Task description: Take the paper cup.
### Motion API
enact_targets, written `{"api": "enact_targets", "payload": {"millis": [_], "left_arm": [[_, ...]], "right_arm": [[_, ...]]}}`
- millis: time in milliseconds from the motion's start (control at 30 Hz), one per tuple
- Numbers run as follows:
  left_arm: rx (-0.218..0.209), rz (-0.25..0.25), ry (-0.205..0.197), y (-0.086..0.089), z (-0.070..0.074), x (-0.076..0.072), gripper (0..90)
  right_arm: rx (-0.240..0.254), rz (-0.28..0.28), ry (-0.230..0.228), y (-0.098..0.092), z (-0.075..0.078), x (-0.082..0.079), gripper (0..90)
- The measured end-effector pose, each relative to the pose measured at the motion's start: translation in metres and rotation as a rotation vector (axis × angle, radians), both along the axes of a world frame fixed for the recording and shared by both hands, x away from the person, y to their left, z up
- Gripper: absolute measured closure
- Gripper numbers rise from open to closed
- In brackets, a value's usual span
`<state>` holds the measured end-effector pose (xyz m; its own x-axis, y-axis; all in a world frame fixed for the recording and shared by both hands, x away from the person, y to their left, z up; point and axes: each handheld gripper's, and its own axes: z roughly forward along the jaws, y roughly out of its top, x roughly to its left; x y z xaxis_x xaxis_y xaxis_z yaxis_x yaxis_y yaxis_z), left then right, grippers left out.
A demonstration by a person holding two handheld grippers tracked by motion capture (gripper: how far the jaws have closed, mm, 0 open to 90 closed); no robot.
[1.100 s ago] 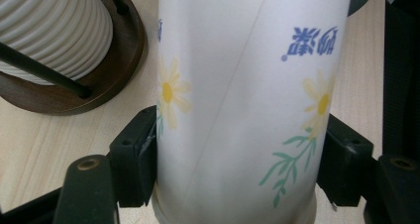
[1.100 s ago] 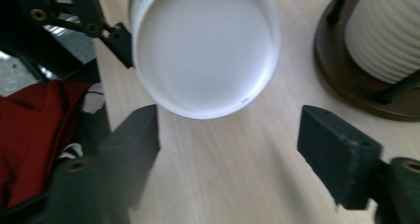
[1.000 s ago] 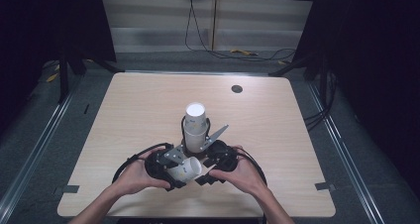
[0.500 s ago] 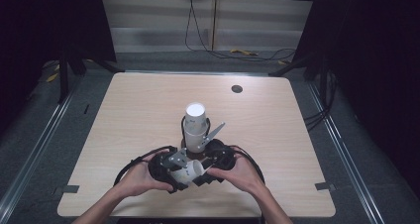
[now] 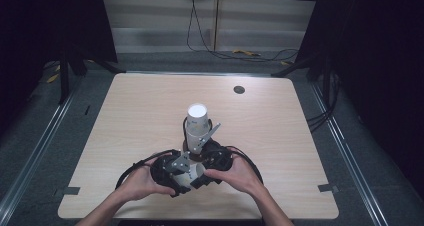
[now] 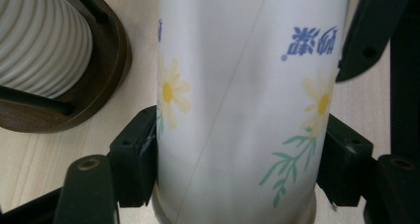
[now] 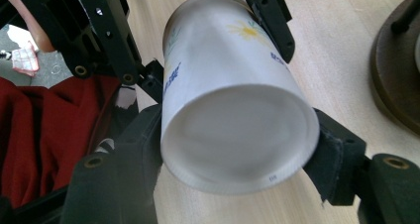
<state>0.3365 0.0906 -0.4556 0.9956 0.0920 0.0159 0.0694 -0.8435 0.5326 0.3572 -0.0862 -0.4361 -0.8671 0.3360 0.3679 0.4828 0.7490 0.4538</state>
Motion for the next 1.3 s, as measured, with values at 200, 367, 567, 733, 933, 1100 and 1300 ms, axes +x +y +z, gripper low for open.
{"api": "enact_targets", "payload": {"millis": [200,367,567,733,933,1100,1300], "left_arm": [[-0.035,-0.017,-0.013,0.005,0.004,0.0,29.7],[-0.076,-0.03,-0.011,0.01,0.007,0.0,29.5],[-0.111,-0.008,-0.01,0.012,0.003,0.0,27.2],[-0.153,0.013,-0.003,0.013,0.002,0.001,24.4],[-0.223,0.052,0.009,0.02,0.003,0.004,20.0],[-0.263,0.07,0.004,0.023,0.007,0.005,17.8],[-0.324,0.111,0.024,0.031,0.01,0.006,16.9]], "right_arm": [[0.015,0.01,-0.008,0.0,0.003,-0.001,36.2],[0.038,0.009,-0.011,-0.003,0.008,-0.003,36.9],[0.034,0.004,-0.017,-0.003,0.008,-0.003,37.1],[0.033,-0.004,-0.021,-0.006,0.009,-0.003,37.2],[0.055,-0.031,-0.034,-0.012,0.012,-0.003,37.2],[0.053,-0.046,-0.038,-0.017,0.013,-0.004,37.2],[0.057,-0.059,-0.047,-0.022,0.013,-0.004,37.2]]}}
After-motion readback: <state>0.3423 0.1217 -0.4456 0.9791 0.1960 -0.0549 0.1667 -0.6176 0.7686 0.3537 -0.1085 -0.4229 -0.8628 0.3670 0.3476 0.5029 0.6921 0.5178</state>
